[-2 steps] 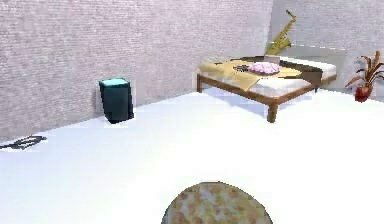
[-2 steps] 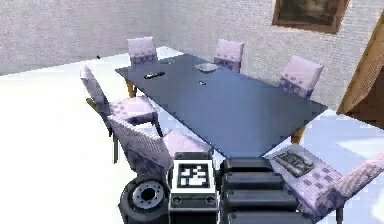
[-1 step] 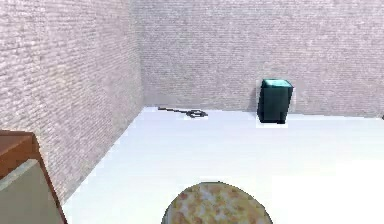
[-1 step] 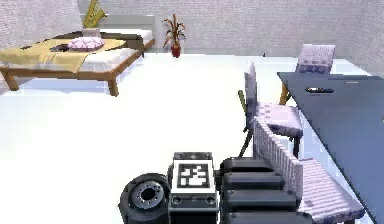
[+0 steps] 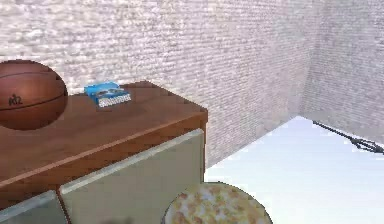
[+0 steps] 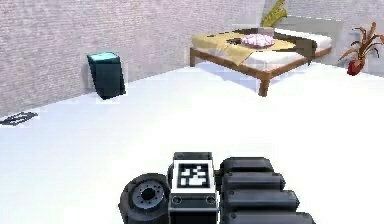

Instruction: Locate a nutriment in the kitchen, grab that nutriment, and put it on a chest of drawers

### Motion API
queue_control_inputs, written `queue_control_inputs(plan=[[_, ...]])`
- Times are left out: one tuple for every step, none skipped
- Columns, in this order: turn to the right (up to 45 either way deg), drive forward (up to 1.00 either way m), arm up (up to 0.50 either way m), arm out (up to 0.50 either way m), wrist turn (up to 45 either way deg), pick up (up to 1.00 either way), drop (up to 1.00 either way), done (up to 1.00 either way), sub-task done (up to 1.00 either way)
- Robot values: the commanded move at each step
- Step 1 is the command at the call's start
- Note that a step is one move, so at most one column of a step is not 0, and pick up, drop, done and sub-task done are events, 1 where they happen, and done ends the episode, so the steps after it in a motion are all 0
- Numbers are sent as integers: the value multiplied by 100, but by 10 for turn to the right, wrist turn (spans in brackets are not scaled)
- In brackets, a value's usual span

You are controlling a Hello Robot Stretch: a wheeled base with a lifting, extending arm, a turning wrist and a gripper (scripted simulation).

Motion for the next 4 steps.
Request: queue_control_inputs(plan=[[-450, 0, 0, 0, 0, 0, 0, 0, 0], [-390, 0, 0, 0, 0, 0, 0, 0, 0], [-450, 0, 0, 0, 0, 0, 0, 0, 0], [-450, 0, 0, 0, 0, 0, 0, 0, 0]])
